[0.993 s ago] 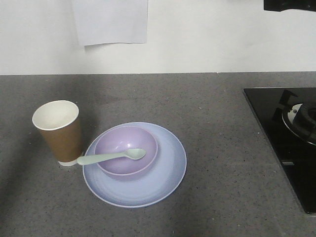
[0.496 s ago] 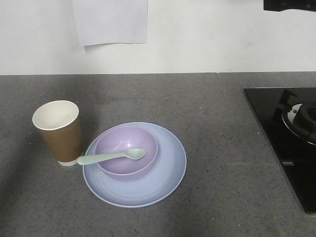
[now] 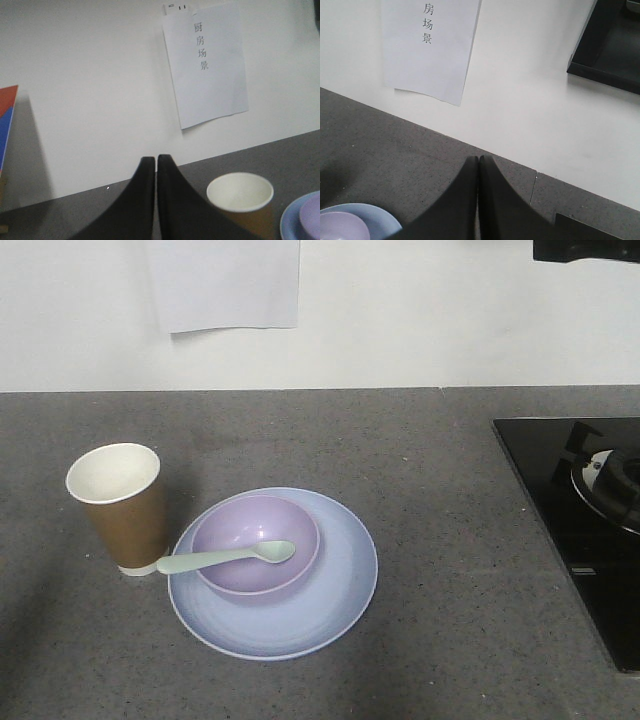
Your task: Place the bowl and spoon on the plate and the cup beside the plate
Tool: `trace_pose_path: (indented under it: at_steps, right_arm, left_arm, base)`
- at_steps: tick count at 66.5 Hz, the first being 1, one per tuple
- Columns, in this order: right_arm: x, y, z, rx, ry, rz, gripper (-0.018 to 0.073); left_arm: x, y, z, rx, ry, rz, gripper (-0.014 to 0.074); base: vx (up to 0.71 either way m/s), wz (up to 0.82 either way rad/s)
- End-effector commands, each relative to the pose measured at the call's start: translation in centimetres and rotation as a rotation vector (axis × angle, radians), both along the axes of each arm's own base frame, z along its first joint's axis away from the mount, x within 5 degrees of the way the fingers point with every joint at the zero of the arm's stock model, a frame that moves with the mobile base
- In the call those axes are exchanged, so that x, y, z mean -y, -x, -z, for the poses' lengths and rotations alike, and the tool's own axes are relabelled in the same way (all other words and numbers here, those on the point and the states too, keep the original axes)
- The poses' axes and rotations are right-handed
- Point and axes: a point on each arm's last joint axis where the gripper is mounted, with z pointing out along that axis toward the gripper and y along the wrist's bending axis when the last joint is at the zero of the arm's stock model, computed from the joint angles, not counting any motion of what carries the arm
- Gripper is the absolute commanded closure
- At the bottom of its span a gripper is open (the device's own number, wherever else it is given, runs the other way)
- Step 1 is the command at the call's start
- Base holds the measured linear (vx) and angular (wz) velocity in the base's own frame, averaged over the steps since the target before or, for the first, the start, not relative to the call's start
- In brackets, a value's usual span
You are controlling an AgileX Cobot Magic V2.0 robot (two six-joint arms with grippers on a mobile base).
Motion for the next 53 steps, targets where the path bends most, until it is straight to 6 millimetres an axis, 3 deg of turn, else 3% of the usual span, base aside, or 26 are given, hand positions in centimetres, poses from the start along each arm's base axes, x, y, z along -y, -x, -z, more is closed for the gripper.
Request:
trace_pose_path:
  at_steps: [1, 7, 16, 53]
  right_arm:
    - [0.4, 0.5, -1.7, 0.108, -0.029, -0.003, 0.0562]
    - [0.4, 0.5, -1.7, 0.109, -0.027, -0.002, 0.0562]
    - [0.4, 0.5, -1.7, 0.108, -0.027, -0.002, 0.0562]
    - [0.4, 0.6, -1.7, 0.107, -0.027, -0.002, 0.0562]
  left_arm:
    - [-0.2, 0.2, 4.5, 0.099, 0.024, -0.033, 0.0603]
    - [-0.3, 0.0, 8.8, 0.101, 0.091, -0.035, 0.0603]
    - [-0.3, -0.7, 12.9, 0.093, 0.187, -0.028, 0.0603]
    - [-0.4, -0.7, 13.5, 0.016, 0.227, -0.034, 0.0603]
  base:
    - [0.00, 0.00]
    - [0.00, 0.00]
    - [0.00, 0.00]
    - [0.00, 0.00]
